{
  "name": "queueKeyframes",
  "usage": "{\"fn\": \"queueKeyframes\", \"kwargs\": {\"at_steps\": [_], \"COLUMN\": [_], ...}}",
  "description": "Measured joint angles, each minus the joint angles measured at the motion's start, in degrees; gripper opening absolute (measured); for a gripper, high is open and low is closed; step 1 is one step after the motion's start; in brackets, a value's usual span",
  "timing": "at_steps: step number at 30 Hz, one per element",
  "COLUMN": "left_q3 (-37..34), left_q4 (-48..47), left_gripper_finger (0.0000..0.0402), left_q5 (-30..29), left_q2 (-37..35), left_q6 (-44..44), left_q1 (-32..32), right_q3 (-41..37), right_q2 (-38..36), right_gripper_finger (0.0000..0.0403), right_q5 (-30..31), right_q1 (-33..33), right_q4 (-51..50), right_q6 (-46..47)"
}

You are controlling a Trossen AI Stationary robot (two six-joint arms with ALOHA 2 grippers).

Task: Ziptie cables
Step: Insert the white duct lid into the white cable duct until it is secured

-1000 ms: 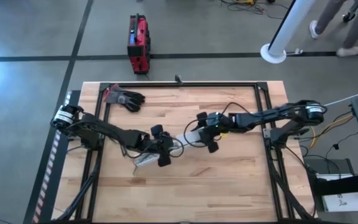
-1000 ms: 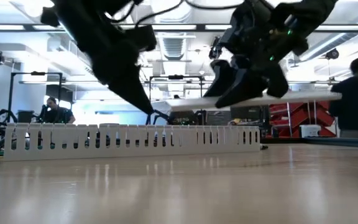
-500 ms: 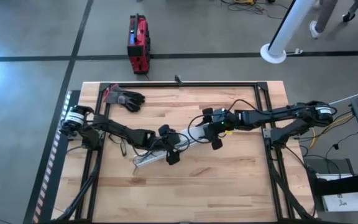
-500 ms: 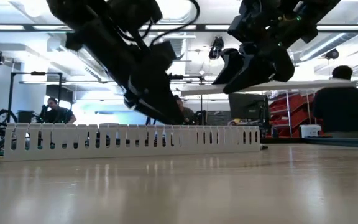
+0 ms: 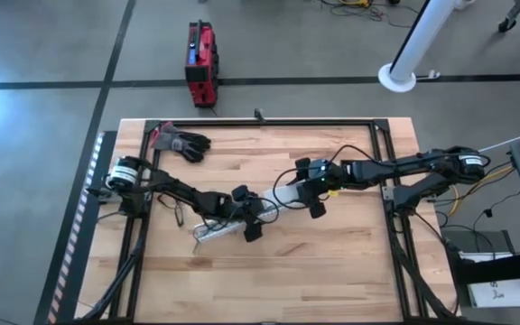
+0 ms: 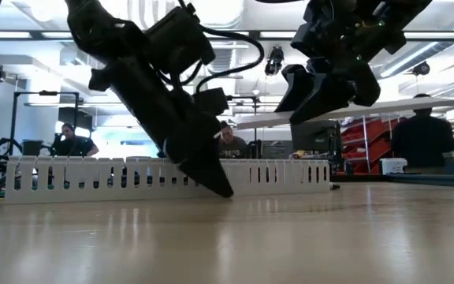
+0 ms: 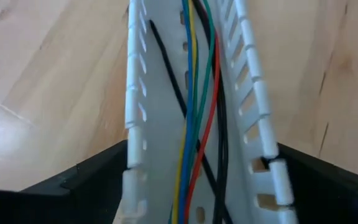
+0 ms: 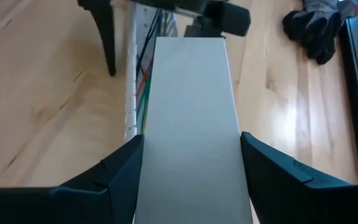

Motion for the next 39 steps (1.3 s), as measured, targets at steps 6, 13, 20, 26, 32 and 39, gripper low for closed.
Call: {"fn": "queueKeyframes", "kwargs": {"at_steps": [6, 13, 20, 26, 32, 39], "left_q3": [0.25, 0.44, 0.28, 0.22, 0.20, 0.20], "left_q4": [-0.38, -1.08, -1.77, -1.83, -1.68, -1.60], "left_gripper_finger": [0.0337, 0.0245, 0.0218, 0.0253, 0.0215, 0.0221], "left_q5": [1.14, 1.16, 0.95, 1.08, 1.14, 1.39], "left_q2": [5.37, 6.16, 5.27, 5.25, 5.25, 5.22], "left_q6": [-0.77, 1.04, 4.68, 5.03, 4.87, 4.88], "left_q1": [-0.19, -1.25, -2.00, -2.00, -2.07, -2.09], "right_q3": [-0.39, -3.38, -5.15, -9.59, -12.65, -12.31], "right_q2": [0.00, 0.00, 0.03, 1.21, 5.39, 11.01], "right_gripper_finger": [0.0219, 0.0219, 0.0219, 0.0219, 0.0219, 0.0219], "right_q5": [-3.82, -4.47, -5.50, -3.36, -1.89, 3.66], "right_q1": [0.01, 0.12, 2.13, 5.99, 6.65, 6.50], "right_q4": [-1.05, -1.86, 2.81, 15.53, 24.55, 28.24], "right_q6": [1.56, 3.29, 7.08, 12.06, 11.94, 9.39]}}
